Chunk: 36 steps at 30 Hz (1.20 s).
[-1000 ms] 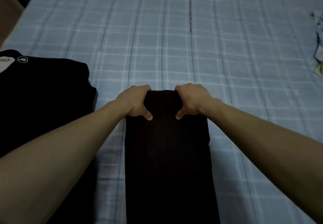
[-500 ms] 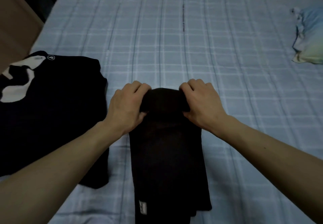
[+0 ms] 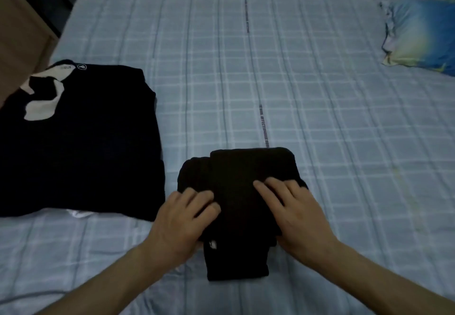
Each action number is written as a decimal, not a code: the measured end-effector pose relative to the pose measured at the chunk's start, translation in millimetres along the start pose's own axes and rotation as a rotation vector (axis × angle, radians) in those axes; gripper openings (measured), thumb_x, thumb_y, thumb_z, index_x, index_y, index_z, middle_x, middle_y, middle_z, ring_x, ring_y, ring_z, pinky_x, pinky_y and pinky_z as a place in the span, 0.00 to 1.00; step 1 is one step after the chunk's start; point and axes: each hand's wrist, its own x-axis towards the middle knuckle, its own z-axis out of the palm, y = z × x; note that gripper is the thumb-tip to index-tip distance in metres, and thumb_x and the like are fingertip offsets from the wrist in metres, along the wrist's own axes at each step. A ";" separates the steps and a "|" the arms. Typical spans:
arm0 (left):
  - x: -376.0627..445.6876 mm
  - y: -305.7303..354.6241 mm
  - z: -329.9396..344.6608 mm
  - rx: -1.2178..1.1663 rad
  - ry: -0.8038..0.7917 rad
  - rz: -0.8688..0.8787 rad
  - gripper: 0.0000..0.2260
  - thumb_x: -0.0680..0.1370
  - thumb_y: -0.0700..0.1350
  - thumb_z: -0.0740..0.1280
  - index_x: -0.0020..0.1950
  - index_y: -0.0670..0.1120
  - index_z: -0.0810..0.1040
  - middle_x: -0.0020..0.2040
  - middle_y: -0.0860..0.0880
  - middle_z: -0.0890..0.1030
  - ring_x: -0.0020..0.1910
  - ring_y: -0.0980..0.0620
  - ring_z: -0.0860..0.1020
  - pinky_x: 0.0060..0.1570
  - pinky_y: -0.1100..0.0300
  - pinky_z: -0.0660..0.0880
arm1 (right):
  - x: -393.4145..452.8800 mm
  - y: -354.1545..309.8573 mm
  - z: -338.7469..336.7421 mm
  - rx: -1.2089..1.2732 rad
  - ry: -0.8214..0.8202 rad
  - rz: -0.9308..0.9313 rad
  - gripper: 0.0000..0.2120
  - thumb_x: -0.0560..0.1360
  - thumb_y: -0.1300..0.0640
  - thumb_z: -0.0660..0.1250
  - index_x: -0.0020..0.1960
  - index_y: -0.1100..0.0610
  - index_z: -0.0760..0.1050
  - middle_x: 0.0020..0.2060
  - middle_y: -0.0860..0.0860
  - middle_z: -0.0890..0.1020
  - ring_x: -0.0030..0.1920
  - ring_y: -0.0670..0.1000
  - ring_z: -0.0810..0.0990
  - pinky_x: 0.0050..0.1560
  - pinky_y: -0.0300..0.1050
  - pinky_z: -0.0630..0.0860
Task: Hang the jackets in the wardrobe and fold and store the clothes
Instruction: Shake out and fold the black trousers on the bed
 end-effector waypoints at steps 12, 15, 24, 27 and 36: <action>-52.8 59.6 8.4 -0.247 -0.366 -0.487 0.34 0.78 0.65 0.60 0.80 0.53 0.54 0.53 0.56 0.76 0.45 0.59 0.75 0.41 0.65 0.73 | -22.6 -42.9 14.9 0.292 -0.151 0.329 0.28 0.78 0.36 0.57 0.73 0.49 0.62 0.60 0.47 0.75 0.54 0.49 0.78 0.49 0.44 0.77; -20.1 48.8 11.6 -0.197 -0.396 -0.556 0.31 0.82 0.62 0.54 0.81 0.54 0.47 0.52 0.52 0.79 0.47 0.54 0.78 0.45 0.58 0.77 | 10.3 -33.9 16.3 0.120 -0.045 0.267 0.25 0.74 0.41 0.65 0.67 0.51 0.70 0.54 0.51 0.76 0.52 0.52 0.74 0.51 0.46 0.73; 15.0 11.8 42.5 -0.101 -0.372 -0.556 0.38 0.69 0.69 0.68 0.76 0.59 0.61 0.79 0.45 0.54 0.78 0.41 0.53 0.71 0.42 0.61 | 7.3 -18.0 60.8 0.078 -0.171 0.198 0.37 0.78 0.30 0.48 0.81 0.47 0.46 0.80 0.55 0.47 0.79 0.58 0.42 0.76 0.64 0.47; 7.7 9.3 64.4 -0.206 -0.471 -0.646 0.48 0.67 0.75 0.65 0.77 0.68 0.37 0.80 0.50 0.34 0.78 0.45 0.32 0.74 0.33 0.47 | -5.8 -13.1 77.0 0.116 -0.165 0.230 0.38 0.78 0.30 0.50 0.81 0.47 0.46 0.80 0.55 0.46 0.79 0.59 0.43 0.75 0.67 0.49; -9.0 -5.5 137.6 -0.361 -0.301 -0.739 0.44 0.67 0.78 0.59 0.77 0.70 0.42 0.81 0.53 0.36 0.79 0.48 0.34 0.76 0.37 0.51 | 11.0 8.6 141.3 0.245 -0.144 0.239 0.35 0.78 0.34 0.53 0.80 0.46 0.50 0.80 0.53 0.48 0.79 0.59 0.45 0.74 0.69 0.49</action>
